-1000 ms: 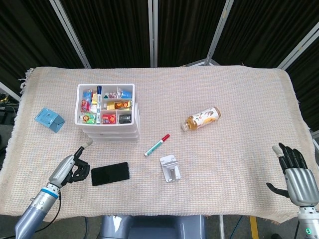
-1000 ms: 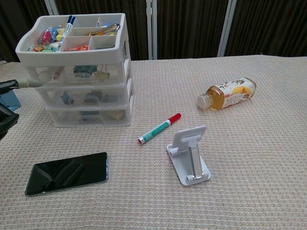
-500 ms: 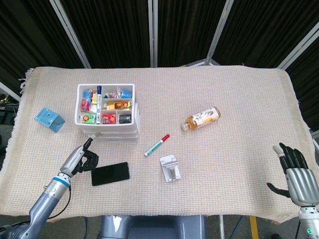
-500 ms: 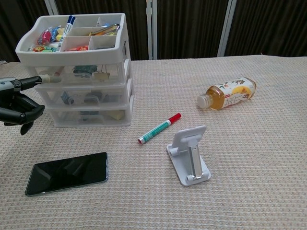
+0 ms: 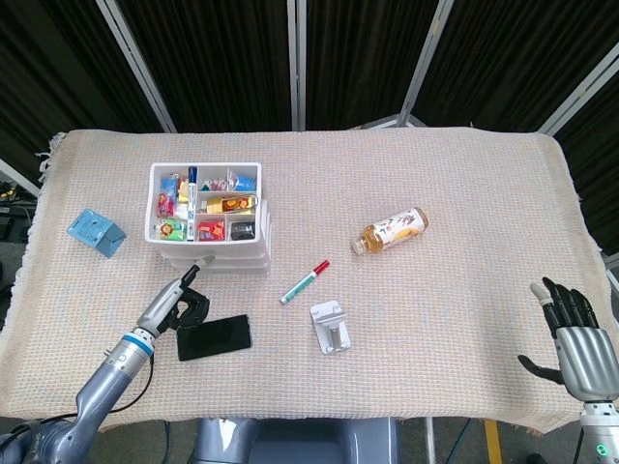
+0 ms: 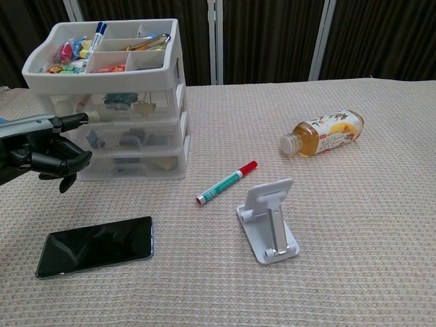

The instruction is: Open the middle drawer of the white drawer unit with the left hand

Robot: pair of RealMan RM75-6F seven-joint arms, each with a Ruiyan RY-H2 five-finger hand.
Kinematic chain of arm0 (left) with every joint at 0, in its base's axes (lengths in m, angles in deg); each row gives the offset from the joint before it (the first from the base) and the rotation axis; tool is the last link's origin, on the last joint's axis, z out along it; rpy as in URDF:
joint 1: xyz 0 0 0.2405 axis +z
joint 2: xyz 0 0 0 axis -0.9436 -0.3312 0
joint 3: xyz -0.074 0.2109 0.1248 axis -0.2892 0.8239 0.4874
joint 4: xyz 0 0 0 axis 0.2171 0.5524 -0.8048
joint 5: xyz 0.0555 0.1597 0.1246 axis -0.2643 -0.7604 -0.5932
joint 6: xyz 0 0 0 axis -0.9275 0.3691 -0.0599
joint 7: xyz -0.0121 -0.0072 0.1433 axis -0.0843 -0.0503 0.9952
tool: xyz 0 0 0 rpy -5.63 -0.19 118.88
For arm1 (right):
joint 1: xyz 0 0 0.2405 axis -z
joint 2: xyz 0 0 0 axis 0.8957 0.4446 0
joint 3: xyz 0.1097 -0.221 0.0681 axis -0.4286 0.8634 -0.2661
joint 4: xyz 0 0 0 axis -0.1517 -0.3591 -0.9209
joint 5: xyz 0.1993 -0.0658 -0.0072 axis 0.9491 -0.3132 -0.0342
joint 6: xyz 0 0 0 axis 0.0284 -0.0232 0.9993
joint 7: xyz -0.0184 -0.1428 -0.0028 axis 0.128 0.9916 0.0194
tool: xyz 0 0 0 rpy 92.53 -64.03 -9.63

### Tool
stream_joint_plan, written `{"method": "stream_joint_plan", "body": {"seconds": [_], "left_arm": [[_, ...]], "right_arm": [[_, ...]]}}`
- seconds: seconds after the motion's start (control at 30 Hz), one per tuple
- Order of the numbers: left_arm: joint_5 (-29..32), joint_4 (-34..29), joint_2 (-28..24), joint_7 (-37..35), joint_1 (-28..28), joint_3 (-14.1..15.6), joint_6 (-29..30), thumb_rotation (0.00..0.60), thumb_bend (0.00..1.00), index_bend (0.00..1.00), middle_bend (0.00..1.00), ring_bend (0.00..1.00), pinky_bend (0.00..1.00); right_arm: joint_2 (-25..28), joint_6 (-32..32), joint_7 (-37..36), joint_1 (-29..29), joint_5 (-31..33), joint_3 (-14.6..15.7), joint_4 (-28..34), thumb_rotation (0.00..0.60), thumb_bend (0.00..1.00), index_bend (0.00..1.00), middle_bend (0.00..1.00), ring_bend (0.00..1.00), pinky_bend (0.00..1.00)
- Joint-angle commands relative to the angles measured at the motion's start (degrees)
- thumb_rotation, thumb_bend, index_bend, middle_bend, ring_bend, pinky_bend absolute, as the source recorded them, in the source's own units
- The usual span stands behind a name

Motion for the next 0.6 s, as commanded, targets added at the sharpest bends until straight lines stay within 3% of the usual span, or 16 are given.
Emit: {"method": "stream_joint_plan", "body": {"seconds": [0.03, 0.6], "left_arm": [[0.2, 0.3, 0.5, 0.0, -0.5, -0.3, -0.2, 0.600, 0.65, 0.00, 0.85, 0.88, 0.66], [0.8, 2.6, 2.2, -1.9, -2.8, -1.4, -2.2, 0.600, 0.66, 0.00, 0.85, 0.88, 0.66]], "right_arm": [[0.0, -0.1, 0.0, 0.0, 0.0, 0.1, 0.1, 0.600, 0.00, 0.00, 0.00, 0.00, 0.00], [-0.3, -0.5, 0.4, -0.1, 0.2, 0.1, 0.0, 0.600, 0.00, 0.00, 0.00, 0.00, 0.00]]}}
